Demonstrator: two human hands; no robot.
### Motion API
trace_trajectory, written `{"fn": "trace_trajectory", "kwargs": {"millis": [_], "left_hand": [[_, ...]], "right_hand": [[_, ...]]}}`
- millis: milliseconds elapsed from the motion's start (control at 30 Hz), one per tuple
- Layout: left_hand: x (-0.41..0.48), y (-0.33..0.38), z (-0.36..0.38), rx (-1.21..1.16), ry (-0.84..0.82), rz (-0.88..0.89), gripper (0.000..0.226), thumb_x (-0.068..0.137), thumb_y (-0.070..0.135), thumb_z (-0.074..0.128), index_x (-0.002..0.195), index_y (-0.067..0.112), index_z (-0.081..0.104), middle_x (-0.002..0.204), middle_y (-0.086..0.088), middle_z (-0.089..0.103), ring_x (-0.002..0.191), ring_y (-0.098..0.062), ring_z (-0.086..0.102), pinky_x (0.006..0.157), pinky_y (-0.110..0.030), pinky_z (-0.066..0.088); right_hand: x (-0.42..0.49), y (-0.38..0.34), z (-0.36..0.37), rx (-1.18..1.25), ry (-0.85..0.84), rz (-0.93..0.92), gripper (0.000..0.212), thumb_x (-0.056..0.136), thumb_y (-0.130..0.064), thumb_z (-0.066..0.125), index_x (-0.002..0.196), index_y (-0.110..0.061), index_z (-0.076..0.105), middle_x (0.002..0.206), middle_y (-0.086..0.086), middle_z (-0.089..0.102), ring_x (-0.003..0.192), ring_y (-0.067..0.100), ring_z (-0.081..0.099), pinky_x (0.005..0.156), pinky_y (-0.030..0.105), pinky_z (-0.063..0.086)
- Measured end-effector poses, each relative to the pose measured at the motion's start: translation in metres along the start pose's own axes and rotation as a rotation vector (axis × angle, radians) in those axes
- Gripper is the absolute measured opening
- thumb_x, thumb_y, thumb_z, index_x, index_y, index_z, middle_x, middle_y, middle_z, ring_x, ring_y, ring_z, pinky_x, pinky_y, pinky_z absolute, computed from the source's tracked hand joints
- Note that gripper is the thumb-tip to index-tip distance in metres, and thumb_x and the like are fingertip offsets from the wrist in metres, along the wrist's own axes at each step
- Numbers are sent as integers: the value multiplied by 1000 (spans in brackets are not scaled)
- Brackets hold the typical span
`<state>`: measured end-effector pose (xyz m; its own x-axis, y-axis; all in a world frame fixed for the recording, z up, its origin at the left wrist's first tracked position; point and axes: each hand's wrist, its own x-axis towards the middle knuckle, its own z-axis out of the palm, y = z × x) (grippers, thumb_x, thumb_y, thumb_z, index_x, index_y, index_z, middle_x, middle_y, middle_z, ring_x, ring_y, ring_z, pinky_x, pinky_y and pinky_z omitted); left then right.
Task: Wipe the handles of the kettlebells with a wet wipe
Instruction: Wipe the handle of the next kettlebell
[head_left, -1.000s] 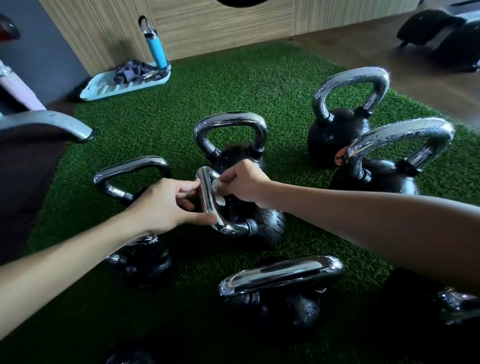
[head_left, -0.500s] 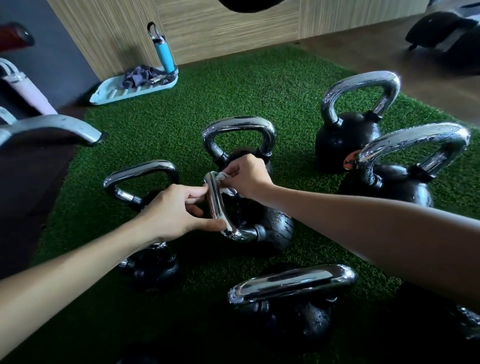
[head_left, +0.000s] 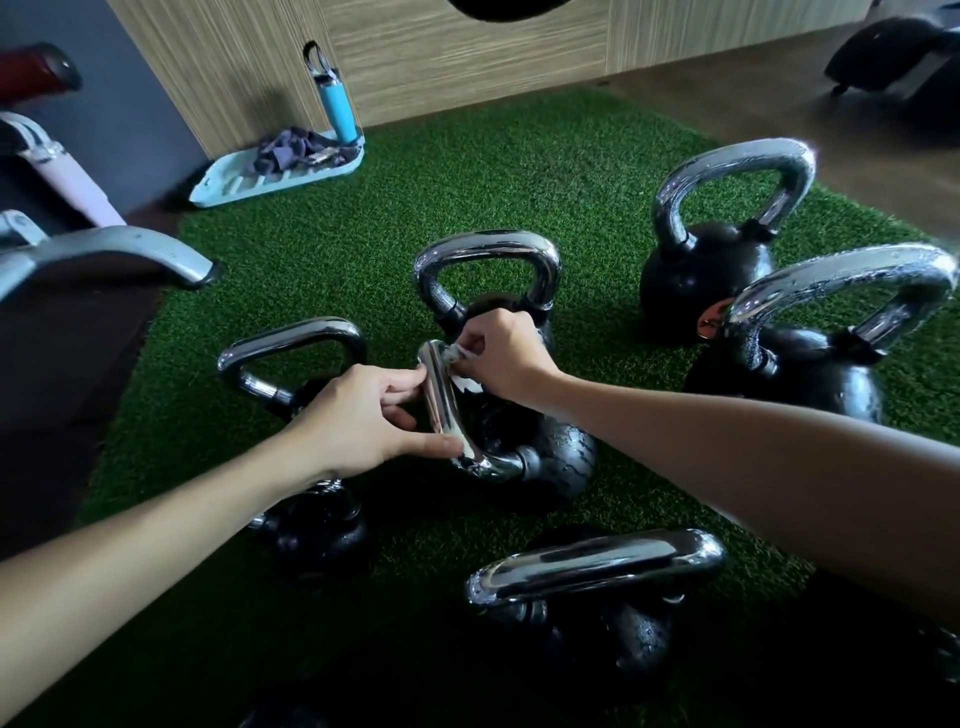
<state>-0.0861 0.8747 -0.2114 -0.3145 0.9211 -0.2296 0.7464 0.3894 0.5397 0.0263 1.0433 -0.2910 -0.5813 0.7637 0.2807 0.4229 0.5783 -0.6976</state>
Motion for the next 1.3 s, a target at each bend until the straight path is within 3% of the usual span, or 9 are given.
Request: {"fn": "trace_trajectory", "kwargs": {"millis": [133,233,467,633,800,900,1033,1133,1300], "left_hand": [[1,14,10,37,87,-63,116,42,74,88,145,33,53,142,7,60,116,-2,64,102,-24,45],[9,32,23,122,208,-95,105,53,72,85,143,29,55,141,3,62,126,-15,62,100,-24,45],[18,78,42,201,239,-27,109,53,79,81,147,33,51,129,2,70,115,-20,67,89,-30,56],[10,105,66,283,234,120,76,59,70,80,126,38,64,104,5,76,102,-21,70,94,-40,53],[16,88,49,157,144,130,99,59,62,88,147,37,49,137,4,65,125,-14,62,103,-28,50],[4,80,56,210,268,86,100,56,74,79,145,43,48,127,24,67,109,-7,67,85,-29,57],[-5,77,65,33,305,-8,72,55,74,82,114,36,65,88,26,71,80,10,62,60,-17,43],[-2,82,65,1,316,9,52,58,60,90,98,33,71,79,23,72,73,13,61,57,-13,41],[2,85,62,25,334,56,41,54,49,94,85,32,72,72,19,70,69,4,66,65,-23,57]], "right_hand": [[-6,13,-11,-92,-113,-1,14,74,-21,88,80,-14,78,75,2,73,69,17,66,66,35,59],[-3,21,-36,-99,-117,33,16,75,-23,87,86,-15,80,81,1,75,71,11,65,69,27,57],[-4,42,-89,73,-31,168,20,77,-22,86,94,-18,78,85,-3,76,76,11,72,64,28,61],[-4,50,-113,51,4,119,18,80,-15,81,95,-22,76,90,-7,75,80,7,69,61,18,50],[-1,55,-125,28,-131,-17,26,80,-17,83,103,-20,73,101,-6,73,96,14,70,73,19,49],[11,49,-127,10,-260,-111,31,82,-10,79,110,-20,70,99,-8,72,91,11,69,73,21,51],[29,47,-139,-55,-509,-91,45,91,-3,66,124,-33,66,91,-6,69,70,17,65,62,32,55],[28,52,-135,-11,-620,-65,50,93,-1,65,135,-28,61,85,-1,70,53,11,59,49,24,50],[20,52,-134,-36,-515,-79,46,92,-8,70,131,-31,64,98,-16,69,55,-1,60,58,24,48]]}}
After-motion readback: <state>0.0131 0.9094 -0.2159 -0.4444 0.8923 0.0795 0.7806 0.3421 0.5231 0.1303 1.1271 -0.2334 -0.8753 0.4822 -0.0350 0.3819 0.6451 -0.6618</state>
